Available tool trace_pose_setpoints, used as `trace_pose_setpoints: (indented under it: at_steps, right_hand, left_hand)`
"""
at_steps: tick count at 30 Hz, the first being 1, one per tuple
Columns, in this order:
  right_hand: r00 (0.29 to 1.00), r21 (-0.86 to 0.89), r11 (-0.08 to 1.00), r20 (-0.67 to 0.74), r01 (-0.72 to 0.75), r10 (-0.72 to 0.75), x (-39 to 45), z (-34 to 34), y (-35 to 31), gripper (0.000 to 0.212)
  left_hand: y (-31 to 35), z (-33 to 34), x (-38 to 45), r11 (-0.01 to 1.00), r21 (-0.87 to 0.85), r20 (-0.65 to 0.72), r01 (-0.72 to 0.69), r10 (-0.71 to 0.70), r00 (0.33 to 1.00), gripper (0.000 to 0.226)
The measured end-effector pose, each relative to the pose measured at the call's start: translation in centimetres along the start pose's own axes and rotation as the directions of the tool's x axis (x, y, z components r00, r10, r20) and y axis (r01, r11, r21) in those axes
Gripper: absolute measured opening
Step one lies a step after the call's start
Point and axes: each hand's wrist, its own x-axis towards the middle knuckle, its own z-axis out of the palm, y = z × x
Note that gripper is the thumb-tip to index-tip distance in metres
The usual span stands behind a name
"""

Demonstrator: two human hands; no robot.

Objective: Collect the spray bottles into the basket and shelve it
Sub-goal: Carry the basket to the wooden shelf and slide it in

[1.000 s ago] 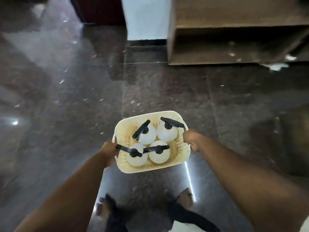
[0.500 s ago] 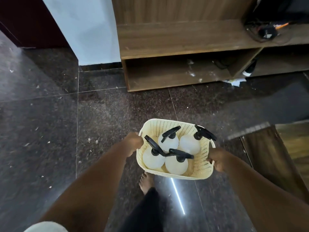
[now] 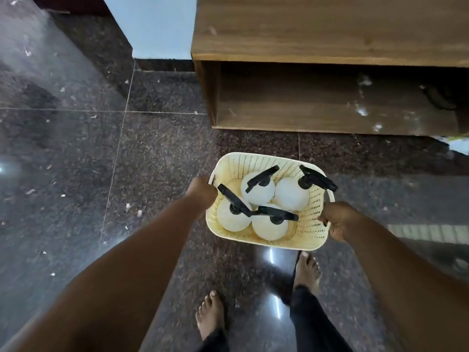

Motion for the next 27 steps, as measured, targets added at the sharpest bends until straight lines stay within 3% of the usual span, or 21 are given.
trace_pose_setpoints:
  at_steps: [5, 10, 17, 22, 27]
  right_hand:
    - [0.999, -0.06, 0.998, 0.038, 0.034, -0.031, 8.2, -0.5, -4.3, 0.035]
    - [0.983, -0.092, 0.984, 0.124, 0.149, -0.138, 13.0, -1.9, -10.8, 0.026]
    - [0.912, -0.04, 0.92, 0.153, 0.39, -0.38, 17.6, -2.9, -22.8, 0.052]
    - [0.881, -0.124, 0.872, 0.084, 0.473, -0.466, 22.1, -1.3, -28.3, 0.048]
    - [0.838, -0.024, 0.844, -0.105, 0.536, -0.535, 26.5, 0.4, -29.8, 0.019]
  left_hand:
    - [1.8, 4.1, 6.6, 0.996, -0.086, -0.153, 0.008, -0.021, 0.988, 0.032]
    - [4.9, 7.1, 14.2, 0.955, -0.258, -0.268, -0.144, 0.072, 0.961, 0.036]
    - [12.3, 5.4, 23.5, 0.901, -0.33, -0.399, -0.281, 0.136, 0.907, 0.052]
    - [16.4, 4.9, 29.1, 0.911, -0.275, -0.427, -0.306, 0.169, 0.888, 0.048]
    - [17.8, 5.9, 31.7, 0.849, -0.345, -0.4, -0.402, 0.254, 0.88, 0.031]
